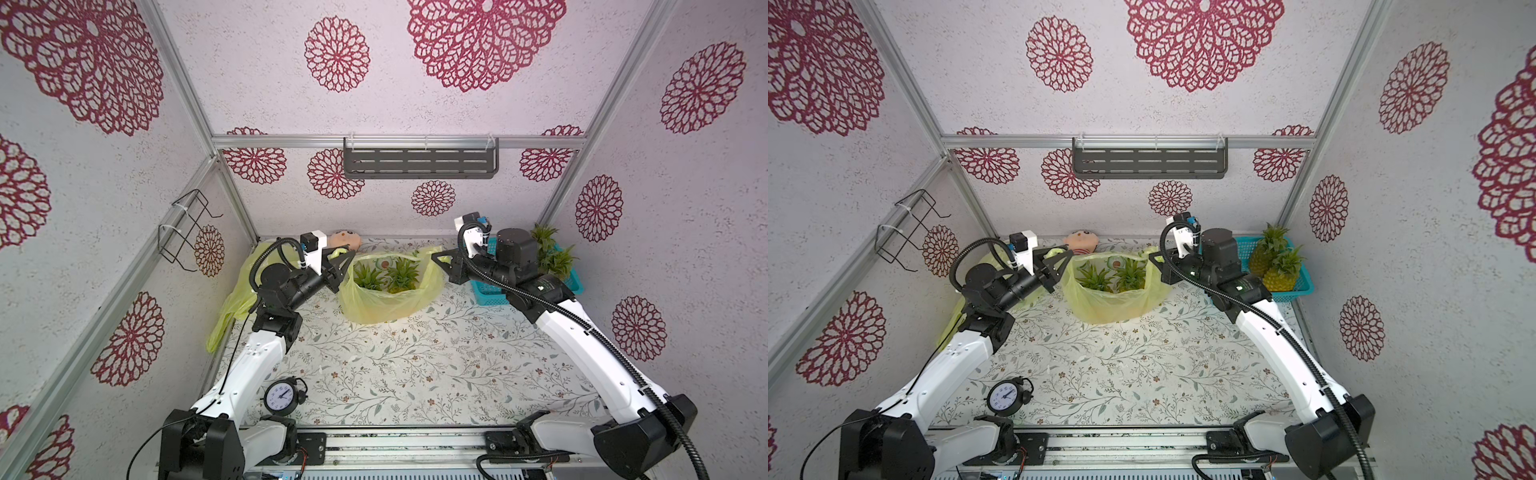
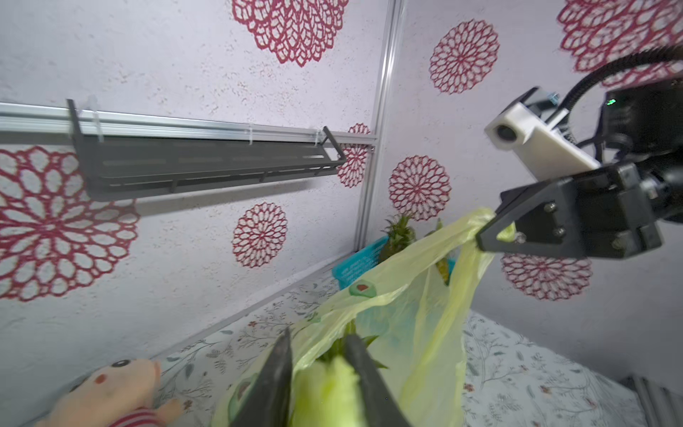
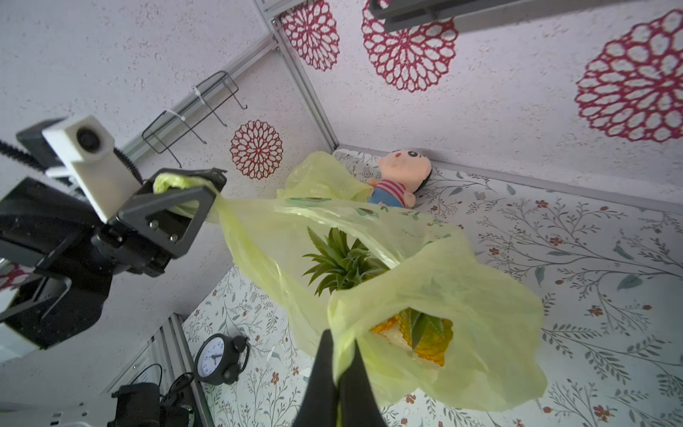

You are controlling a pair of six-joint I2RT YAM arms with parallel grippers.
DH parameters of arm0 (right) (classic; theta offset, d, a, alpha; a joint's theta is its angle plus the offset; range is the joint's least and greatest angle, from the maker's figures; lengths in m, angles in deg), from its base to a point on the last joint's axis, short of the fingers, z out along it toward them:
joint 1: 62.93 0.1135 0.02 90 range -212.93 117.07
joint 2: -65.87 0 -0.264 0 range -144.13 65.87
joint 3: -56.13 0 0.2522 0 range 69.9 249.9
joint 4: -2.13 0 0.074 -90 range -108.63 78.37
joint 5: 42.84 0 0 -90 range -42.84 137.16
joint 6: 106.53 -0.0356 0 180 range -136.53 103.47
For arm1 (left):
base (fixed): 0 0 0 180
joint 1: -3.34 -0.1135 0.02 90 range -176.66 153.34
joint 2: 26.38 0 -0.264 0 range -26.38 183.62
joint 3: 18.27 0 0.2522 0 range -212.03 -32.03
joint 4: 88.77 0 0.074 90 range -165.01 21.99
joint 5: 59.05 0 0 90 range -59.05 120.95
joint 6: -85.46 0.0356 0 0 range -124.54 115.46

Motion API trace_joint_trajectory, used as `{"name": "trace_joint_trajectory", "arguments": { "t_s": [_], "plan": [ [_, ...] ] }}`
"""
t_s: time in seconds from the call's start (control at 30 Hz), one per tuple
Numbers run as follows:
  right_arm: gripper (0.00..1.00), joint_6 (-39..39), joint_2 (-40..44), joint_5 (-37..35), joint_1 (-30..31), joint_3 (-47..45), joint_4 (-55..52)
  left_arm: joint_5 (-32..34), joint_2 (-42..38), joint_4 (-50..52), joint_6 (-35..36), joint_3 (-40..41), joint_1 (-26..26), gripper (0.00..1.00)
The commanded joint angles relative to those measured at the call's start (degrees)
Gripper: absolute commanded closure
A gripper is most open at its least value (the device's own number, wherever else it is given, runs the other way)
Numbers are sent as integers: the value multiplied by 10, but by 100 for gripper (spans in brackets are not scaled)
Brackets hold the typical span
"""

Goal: Place the pineapple into a plastic bag & tie a knot
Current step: Cross the plastic bag at the center of the board.

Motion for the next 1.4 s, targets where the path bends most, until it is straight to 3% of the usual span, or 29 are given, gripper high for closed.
{"name": "trace_joint_trajectory", "arguments": {
  "t_s": [0.0, 0.1, 0.3, 0.43, 0.63, 0.73, 0.8, 1.0, 1.13, 1.37],
  "plan": [
    [100, 32, -24, 8, 39, 26, -3, -31, 26, 11, -19, -32, 5, 94],
    [100, 32, -57, 7, 66, 32, 4, -27, 49, 42, -15, -50, 18, 100],
    [100, 51, -113, 18, 91, 47, -5, -30, 95, 111, 6, -92, 49, 100],
    [100, 71, -100, -15, 89, 64, -49, -31, 122, 170, 26, -130, 65, 100],
    [58, 99, -19, -84, 76, 56, -102, -39, 146, 195, 36, -162, 71, 100],
    [45, 106, 18, -100, 58, 44, -123, -46, 157, 199, 39, -172, 73, 100],
    [43, 103, 37, -103, 38, 34, -125, -51, 163, 201, 40, -176, 75, 100],
    [40, 83, 41, -77, -5, 42, -97, -68, 179, 202, 51, -184, 81, 100],
    [44, 84, -29, -12, -3, 102, -86, -144, 190, 211, 82, -196, 83, 100],
    [50, 83, -143, 43, 29, 196, -71, -167, 201, 210, 90, -210, 84, 100]
  ]
}}
